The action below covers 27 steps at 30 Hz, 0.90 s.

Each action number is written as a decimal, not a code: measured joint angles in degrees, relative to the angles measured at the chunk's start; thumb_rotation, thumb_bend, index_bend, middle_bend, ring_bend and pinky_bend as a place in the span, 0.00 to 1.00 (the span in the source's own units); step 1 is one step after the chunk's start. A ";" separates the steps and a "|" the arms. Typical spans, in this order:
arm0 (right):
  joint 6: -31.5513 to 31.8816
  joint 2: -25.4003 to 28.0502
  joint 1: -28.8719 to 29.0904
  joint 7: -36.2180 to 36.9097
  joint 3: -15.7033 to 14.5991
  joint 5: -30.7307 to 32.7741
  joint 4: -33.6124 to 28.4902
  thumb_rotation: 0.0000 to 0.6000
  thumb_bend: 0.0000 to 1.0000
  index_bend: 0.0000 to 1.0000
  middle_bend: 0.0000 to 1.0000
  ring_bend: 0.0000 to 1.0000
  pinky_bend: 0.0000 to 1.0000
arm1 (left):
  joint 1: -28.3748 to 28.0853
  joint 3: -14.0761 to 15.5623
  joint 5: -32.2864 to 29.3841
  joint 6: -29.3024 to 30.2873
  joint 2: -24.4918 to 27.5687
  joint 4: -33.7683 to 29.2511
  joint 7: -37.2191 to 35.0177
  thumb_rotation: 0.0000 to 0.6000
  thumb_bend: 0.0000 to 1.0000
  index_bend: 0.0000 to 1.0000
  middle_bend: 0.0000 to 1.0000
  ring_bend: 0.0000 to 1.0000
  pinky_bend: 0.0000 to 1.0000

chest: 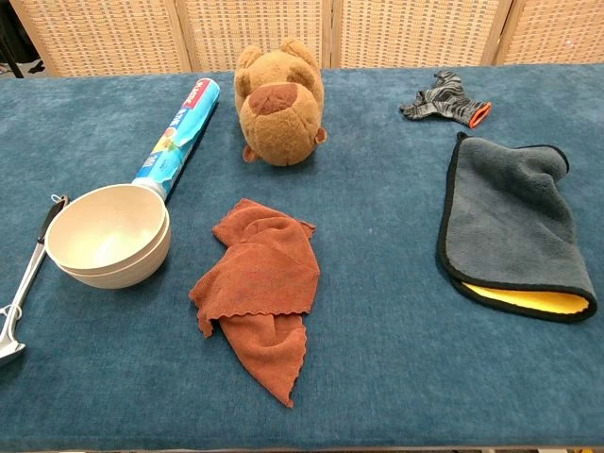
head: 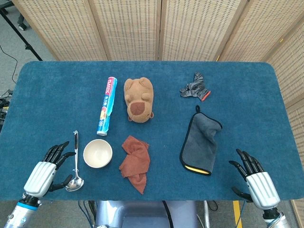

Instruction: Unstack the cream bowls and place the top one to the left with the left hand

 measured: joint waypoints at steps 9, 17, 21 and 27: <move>0.09 0.13 -0.01 0.12 -0.16 -0.25 -0.47 1.00 0.16 0.22 0.00 0.00 0.15 | -0.26 0.14 -0.67 -0.85 -0.19 0.29 -0.05 1.00 0.32 0.24 0.00 0.00 0.04; -0.91 -0.10 0.12 -0.19 0.02 0.89 0.01 1.00 0.16 0.22 0.00 0.00 0.15 | -1.17 -0.57 -2.21 -2.32 -1.00 0.83 -0.28 1.00 0.33 0.25 0.00 0.00 0.04; -0.19 0.15 -0.11 0.26 0.25 1.11 -0.05 1.00 0.16 0.22 0.00 0.00 0.15 | -1.73 -0.49 -2.71 -3.81 -1.42 1.15 -0.21 1.00 0.33 0.26 0.00 0.00 0.04; -0.37 0.32 -0.08 0.66 0.50 1.67 -0.10 1.00 0.16 0.22 0.00 0.00 0.15 | -4.84 -1.33 -5.44 -9.83 -1.71 1.85 0.51 1.00 0.33 0.27 0.00 0.00 0.04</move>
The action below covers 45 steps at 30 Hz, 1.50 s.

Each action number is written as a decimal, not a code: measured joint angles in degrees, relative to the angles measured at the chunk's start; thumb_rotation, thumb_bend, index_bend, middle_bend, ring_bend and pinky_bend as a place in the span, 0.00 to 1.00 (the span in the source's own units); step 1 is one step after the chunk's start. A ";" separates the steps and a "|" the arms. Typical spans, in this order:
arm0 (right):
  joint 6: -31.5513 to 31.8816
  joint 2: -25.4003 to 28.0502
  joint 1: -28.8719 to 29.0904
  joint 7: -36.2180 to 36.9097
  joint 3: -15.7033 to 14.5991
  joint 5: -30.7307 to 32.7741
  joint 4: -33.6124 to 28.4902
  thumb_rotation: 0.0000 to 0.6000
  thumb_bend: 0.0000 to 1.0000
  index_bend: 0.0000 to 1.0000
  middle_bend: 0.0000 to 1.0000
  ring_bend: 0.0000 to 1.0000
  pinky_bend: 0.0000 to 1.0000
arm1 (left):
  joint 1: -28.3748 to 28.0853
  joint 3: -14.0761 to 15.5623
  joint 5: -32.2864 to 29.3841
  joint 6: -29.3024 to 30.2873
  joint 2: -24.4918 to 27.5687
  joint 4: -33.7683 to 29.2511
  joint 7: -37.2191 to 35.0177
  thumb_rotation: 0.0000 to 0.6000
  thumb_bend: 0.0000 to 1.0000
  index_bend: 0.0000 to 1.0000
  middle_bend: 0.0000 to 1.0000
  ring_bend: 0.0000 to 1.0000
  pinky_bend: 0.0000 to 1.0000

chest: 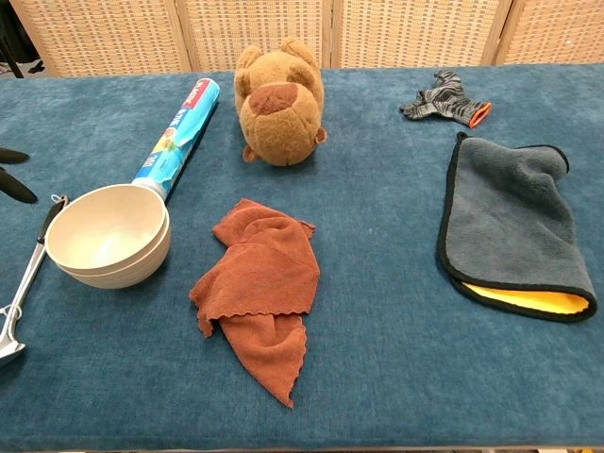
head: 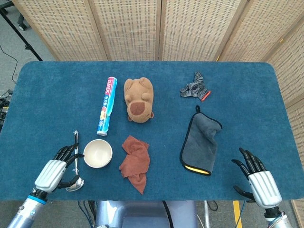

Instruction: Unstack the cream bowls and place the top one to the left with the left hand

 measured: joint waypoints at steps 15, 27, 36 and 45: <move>-0.60 -0.45 0.23 -0.84 -0.25 -0.42 0.03 1.00 0.16 0.22 0.00 0.00 0.15 | -11.01 -9.11 -11.83 -10.96 4.79 -5.22 5.30 1.00 0.33 0.29 0.02 0.00 0.04; 0.41 -0.03 -0.01 -0.09 -0.17 -0.65 -0.13 1.00 0.16 0.22 0.00 0.00 0.15 | -13.31 -9.34 -13.67 -14.34 7.64 -11.71 1.57 1.00 0.33 0.29 0.02 0.00 0.04; 1.03 0.47 -0.15 1.13 0.02 -0.56 -0.14 1.00 0.16 0.22 0.00 0.00 0.15 | -13.24 -7.43 -13.51 -13.52 5.76 -14.36 3.70 1.00 0.33 0.29 0.02 0.00 0.04; 1.97 1.09 -0.41 2.35 0.19 -0.59 -0.23 1.00 0.16 0.22 0.00 0.00 0.15 | -12.09 -3.98 -13.71 -12.29 4.98 -15.77 8.90 1.00 0.33 0.29 0.02 0.00 0.04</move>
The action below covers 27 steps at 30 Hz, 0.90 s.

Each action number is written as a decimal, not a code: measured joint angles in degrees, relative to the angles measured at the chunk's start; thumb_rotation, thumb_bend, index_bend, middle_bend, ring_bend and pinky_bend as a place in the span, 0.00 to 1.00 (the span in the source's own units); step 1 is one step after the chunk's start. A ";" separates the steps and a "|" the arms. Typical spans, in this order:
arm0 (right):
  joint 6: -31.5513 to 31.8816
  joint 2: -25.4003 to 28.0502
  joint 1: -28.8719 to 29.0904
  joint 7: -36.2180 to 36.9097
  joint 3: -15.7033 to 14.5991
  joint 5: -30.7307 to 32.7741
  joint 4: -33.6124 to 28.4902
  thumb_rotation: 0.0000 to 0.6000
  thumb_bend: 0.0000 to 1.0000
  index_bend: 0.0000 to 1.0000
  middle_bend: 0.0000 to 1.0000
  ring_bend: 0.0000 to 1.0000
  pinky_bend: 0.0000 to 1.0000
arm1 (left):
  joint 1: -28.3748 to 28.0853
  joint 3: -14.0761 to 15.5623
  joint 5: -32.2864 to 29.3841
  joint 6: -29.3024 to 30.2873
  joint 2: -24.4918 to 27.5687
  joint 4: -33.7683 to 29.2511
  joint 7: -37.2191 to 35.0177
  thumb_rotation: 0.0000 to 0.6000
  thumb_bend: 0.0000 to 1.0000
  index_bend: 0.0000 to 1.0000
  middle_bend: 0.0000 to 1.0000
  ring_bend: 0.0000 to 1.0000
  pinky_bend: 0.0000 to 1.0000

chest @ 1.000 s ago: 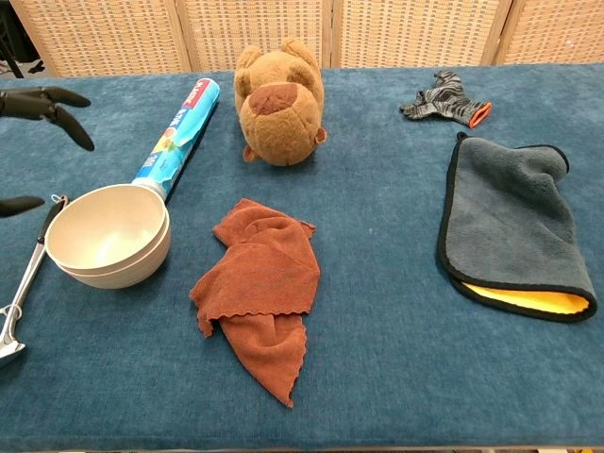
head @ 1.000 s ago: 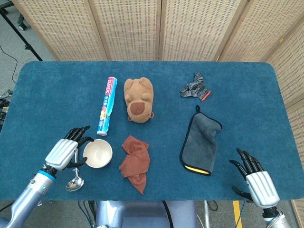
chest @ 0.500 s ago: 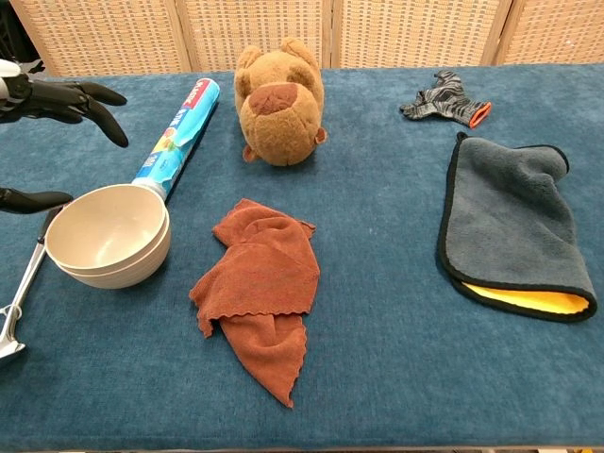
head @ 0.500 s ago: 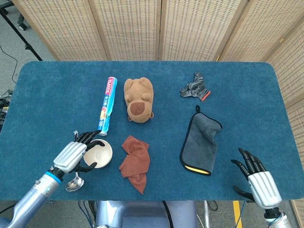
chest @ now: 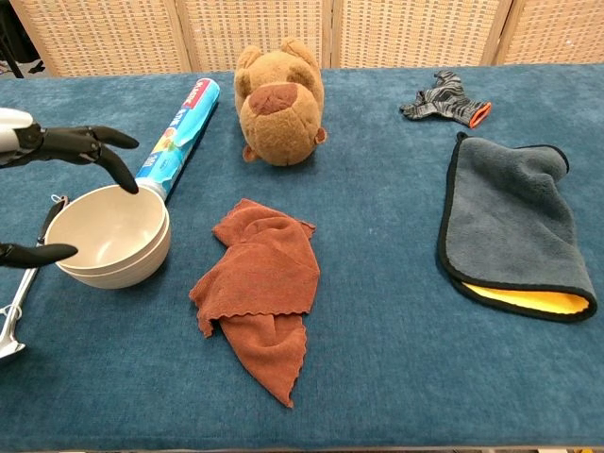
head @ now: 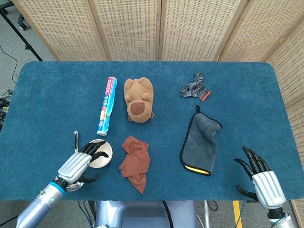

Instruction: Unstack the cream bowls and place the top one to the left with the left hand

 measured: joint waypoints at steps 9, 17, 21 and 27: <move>0.42 0.19 -0.17 0.13 -0.04 -0.30 -0.17 1.00 0.16 0.22 0.00 0.00 0.15 | 0.98 1.69 -0.50 3.24 -0.29 -0.38 7.99 1.00 0.34 0.30 0.02 0.00 0.04; 1.03 0.49 -0.37 0.68 0.07 -0.46 -0.23 1.00 0.16 0.22 0.00 0.00 0.15 | 1.72 3.03 -1.59 5.65 -2.24 0.20 13.81 1.00 0.34 0.30 0.02 0.00 0.04; 1.08 0.55 -0.38 0.84 0.09 -0.52 -0.19 1.00 0.16 0.22 0.00 0.00 0.15 | 1.93 3.66 -1.75 6.03 -3.22 0.84 14.93 1.00 0.34 0.31 0.02 0.00 0.04; 1.26 0.62 -0.47 0.94 0.11 -0.60 -0.19 1.00 0.16 0.22 0.00 0.00 0.15 | 2.12 4.02 -1.53 6.76 -4.43 2.13 16.38 1.00 0.34 0.32 0.03 0.00 0.04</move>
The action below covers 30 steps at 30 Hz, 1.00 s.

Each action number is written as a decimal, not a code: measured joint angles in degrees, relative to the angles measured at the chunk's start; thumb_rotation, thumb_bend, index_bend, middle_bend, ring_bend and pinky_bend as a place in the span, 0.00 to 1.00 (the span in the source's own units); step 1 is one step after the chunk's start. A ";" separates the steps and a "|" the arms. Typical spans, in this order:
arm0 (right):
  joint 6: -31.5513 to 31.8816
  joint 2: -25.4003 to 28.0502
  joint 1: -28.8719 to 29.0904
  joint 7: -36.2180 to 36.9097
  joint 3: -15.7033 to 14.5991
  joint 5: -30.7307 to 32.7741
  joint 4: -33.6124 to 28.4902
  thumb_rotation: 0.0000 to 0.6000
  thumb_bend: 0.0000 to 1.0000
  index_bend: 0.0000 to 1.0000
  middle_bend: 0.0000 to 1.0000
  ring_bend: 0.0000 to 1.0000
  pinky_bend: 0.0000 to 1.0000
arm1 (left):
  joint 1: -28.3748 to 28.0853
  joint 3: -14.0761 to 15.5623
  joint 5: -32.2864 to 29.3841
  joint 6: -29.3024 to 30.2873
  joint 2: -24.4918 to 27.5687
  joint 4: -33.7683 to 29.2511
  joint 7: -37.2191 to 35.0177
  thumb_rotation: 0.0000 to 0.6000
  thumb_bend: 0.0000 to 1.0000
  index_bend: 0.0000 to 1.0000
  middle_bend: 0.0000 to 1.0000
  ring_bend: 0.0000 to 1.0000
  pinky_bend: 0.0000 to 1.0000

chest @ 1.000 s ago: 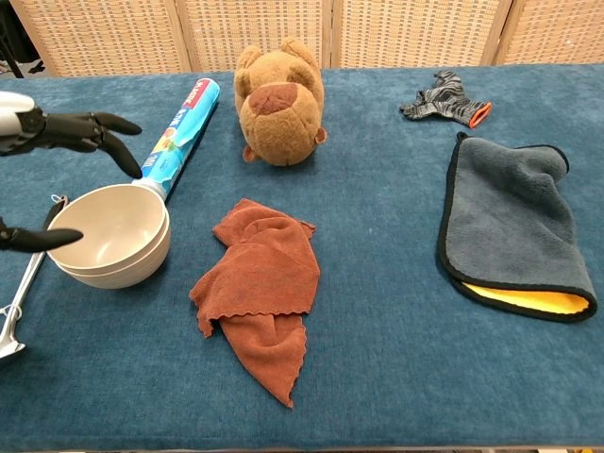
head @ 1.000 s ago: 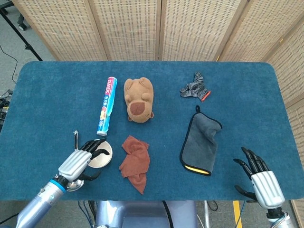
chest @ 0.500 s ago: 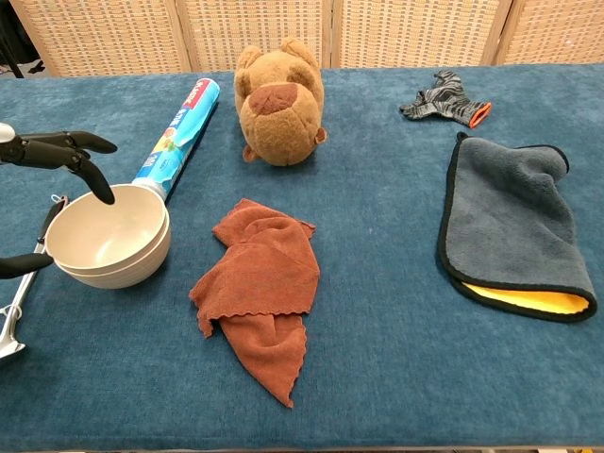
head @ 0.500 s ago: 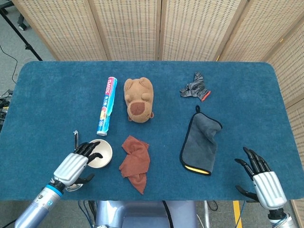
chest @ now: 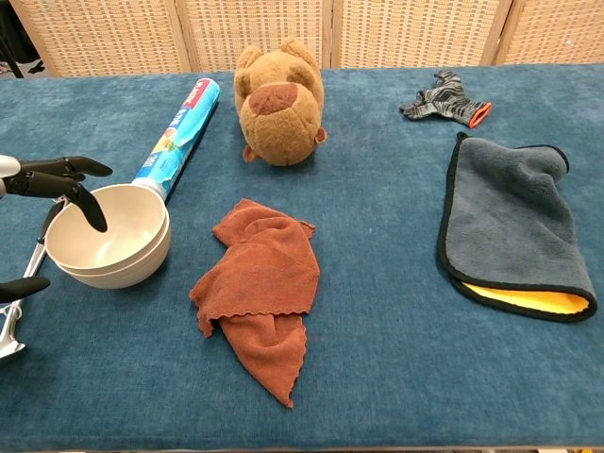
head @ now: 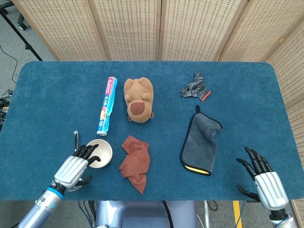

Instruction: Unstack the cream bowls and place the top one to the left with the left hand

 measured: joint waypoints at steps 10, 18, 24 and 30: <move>0.01 0.06 -0.05 0.04 0.16 0.18 -0.09 1.00 0.16 0.22 0.00 0.00 0.15 | 0.85 0.23 1.73 2.78 -3.11 3.90 3.35 1.00 0.34 0.34 0.04 0.00 0.04; 0.15 0.14 -0.10 0.27 0.31 0.29 -0.11 1.00 0.16 0.22 0.00 0.00 0.15 | 0.98 0.46 1.65 2.56 -4.18 5.03 3.19 1.00 0.35 0.34 0.04 0.00 0.04; 0.32 0.25 -0.17 0.46 0.36 0.31 -0.14 1.00 0.16 0.22 0.00 0.00 0.15 | 1.09 0.61 1.85 2.70 -5.06 5.71 3.63 1.00 0.35 0.34 0.04 0.00 0.04; 0.54 0.38 -0.26 0.79 0.45 0.34 -0.14 1.00 0.16 0.22 0.00 0.00 0.15 | 1.32 0.51 2.38 3.51 -6.27 7.24 4.47 1.00 0.35 0.34 0.04 0.00 0.04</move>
